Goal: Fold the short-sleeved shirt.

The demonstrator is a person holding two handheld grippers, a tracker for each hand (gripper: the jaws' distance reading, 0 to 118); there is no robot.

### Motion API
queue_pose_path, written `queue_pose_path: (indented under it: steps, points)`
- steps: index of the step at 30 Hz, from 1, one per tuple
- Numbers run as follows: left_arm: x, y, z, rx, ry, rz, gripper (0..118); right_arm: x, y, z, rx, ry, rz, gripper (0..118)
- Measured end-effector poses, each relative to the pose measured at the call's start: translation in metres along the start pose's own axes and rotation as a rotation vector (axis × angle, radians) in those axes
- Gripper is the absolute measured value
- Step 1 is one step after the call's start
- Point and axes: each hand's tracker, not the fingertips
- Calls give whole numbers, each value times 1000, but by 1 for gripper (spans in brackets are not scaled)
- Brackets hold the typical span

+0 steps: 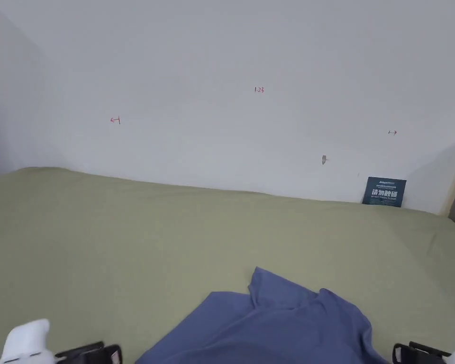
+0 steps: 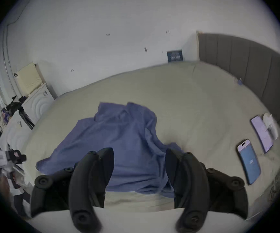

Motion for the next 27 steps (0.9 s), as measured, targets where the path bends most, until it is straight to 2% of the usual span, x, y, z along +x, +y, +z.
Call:
queue_pose_path:
  steps: [3, 4, 5, 6, 7, 8, 9, 10, 12, 13, 18, 23, 27]
  points:
    - [69, -7, 12, 129, 57, -125, 115, -50, -16, 23, 66, -85, 117, 66]
    - [89, -14, 15, 171, 81, -160, 109, -67, -25, 29, 88, -116, 157, 66]
    - [106, -25, 19, 212, 100, -189, 96, -81, -36, 36, 107, -109, 185, 65]
    - [119, -35, 19, 230, 122, -215, 62, -94, -47, 42, 131, -115, 204, 59]
    - [131, -48, 20, 251, 133, -244, 23, -100, -54, 37, 148, -121, 221, 32]
    - [143, -62, 21, 274, 172, -265, 0, -110, -66, 42, 177, -128, 243, 1]
    - [151, -74, 22, 288, 213, -266, 0, -120, -78, 44, 191, -120, 281, 1]
    - [157, -85, 25, 306, 239, -260, 0, -127, -88, 51, 234, -148, 264, 1]
    - [161, -102, 26, 282, 206, -272, 0, -136, -107, 60, 196, -65, 220, 1]
    - [163, -110, 25, 257, 211, -290, 0, -139, -115, 63, 178, -61, 201, 1]
    - [149, -136, 23, 155, 198, -213, 0, -143, -141, 66, 128, -37, 206, 1]
    - [130, -135, 29, 136, 216, -199, 0, -142, -149, 66, 97, -33, 204, 1]
    - [94, -104, 29, 114, 246, -155, 0, -139, -145, 65, 100, -29, 194, 1]
